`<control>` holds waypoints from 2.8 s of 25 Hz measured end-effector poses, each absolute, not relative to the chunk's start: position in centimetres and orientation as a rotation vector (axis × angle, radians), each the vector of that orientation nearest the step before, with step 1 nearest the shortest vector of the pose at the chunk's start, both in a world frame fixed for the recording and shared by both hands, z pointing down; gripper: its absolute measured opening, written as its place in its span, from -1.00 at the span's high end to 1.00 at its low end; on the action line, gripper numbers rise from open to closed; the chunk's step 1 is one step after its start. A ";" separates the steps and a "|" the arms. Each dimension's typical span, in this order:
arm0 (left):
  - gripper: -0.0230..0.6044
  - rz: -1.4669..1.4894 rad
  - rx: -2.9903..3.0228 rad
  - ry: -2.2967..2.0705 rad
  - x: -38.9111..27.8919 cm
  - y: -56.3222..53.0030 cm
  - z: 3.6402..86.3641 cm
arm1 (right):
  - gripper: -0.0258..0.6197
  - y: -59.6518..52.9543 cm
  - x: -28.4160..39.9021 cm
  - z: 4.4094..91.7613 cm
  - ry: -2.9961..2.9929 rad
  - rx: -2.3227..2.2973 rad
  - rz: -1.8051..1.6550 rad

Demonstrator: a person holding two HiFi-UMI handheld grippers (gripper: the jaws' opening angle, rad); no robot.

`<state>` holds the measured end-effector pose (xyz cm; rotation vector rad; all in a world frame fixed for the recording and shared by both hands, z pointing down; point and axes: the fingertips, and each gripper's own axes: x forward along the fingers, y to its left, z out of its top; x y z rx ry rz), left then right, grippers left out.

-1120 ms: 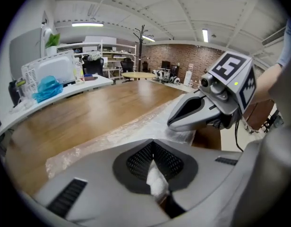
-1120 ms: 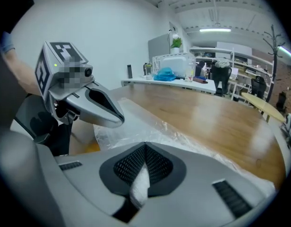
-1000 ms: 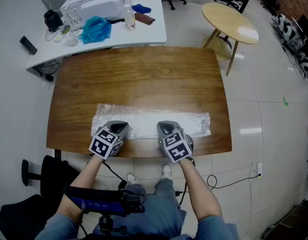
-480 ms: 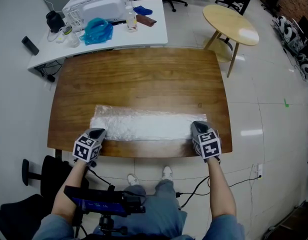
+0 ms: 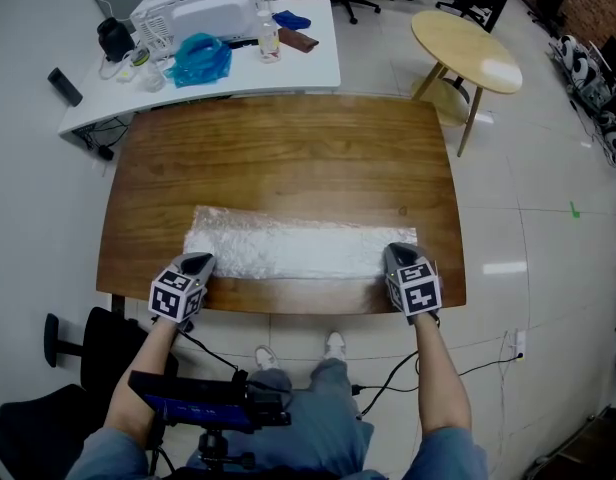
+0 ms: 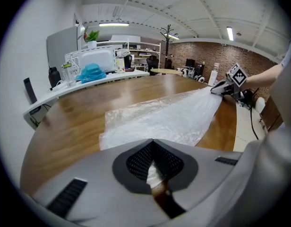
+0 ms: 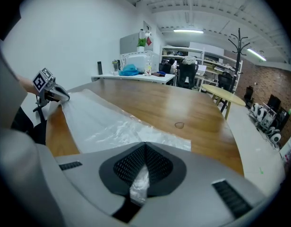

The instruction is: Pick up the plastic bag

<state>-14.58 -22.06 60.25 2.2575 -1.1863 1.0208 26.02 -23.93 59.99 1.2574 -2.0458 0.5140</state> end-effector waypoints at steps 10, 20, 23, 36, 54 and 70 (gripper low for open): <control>0.88 0.996 2.212 -1.278 -17.8 -22.3 59.3 | 0.91 -24.1 27.7 57.6 -2.076 1.372 0.476; 0.88 1.044 2.188 -1.258 -18.5 -21.5 60.7 | 0.91 -22.3 29.9 60.3 -1.999 1.372 0.568; 0.88 1.034 2.184 -1.259 -18.6 -21.6 60.9 | 0.91 -22.4 29.8 60.3 -2.001 1.374 0.561; 0.88 0.897 2.220 -1.379 -17.9 -22.6 57.4 | 0.91 -23.0 29.7 57.8 -2.037 1.455 0.486; 0.88 0.370 2.743 -1.345 -5.9 -20.9 37.5 | 0.82 -21.7 17.9 40.0 -2.456 1.449 0.058; 0.88 -0.099 3.060 -1.167 -0.8 -14.1 22.5 | 0.91 -13.9 6.4 24.1 -2.946 1.249 -0.216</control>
